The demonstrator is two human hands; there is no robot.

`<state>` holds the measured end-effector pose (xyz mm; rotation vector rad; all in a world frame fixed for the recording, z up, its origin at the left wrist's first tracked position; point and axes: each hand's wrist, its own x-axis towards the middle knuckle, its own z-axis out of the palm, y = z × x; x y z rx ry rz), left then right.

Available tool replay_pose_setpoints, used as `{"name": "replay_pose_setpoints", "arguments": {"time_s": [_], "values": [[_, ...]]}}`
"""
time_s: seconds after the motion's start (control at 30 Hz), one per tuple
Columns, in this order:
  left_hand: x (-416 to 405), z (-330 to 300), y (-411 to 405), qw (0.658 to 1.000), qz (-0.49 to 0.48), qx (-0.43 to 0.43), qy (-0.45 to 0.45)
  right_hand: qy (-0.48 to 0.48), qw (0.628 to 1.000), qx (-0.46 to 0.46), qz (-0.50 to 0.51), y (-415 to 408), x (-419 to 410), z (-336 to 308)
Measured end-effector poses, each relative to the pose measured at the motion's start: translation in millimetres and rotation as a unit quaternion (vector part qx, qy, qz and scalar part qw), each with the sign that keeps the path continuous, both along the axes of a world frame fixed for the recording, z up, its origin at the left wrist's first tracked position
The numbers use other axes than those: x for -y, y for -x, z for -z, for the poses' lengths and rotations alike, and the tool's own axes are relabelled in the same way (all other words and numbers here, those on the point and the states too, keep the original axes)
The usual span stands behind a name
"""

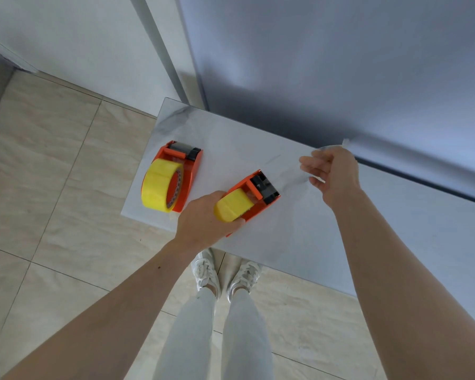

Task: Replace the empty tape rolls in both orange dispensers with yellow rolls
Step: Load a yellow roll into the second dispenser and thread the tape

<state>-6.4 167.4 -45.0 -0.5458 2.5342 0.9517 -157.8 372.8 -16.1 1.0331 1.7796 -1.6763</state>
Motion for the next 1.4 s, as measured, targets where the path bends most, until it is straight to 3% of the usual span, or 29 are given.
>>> {"name": "replay_pose_setpoints", "arguments": {"time_s": [0.17, 0.5, 0.9, 1.2, 1.4], "values": [[3, -6, -3, 0.999, 0.014, -0.032, 0.027, 0.009, 0.999, 0.011, -0.045, 2, 3, -6], [9, -1, -18, 0.999, -0.007, -0.048, -0.021, -0.064, 0.986, 0.012, -0.156, 10, 13, -3], [0, -7, -14, 0.995, -0.057, -0.068, 0.044, -0.065, 0.989, 0.012, -0.13, 18, 26, 2], [-4, -4, -12, 0.996, -0.089, 0.004, 0.019, -0.089, 0.98, 0.006, -0.177, 10, 23, 20], [-3, -11, -20, 0.994, -0.099, -0.016, -0.036, -0.122, 0.976, -0.029, -0.181, 22, 26, 20]]}}
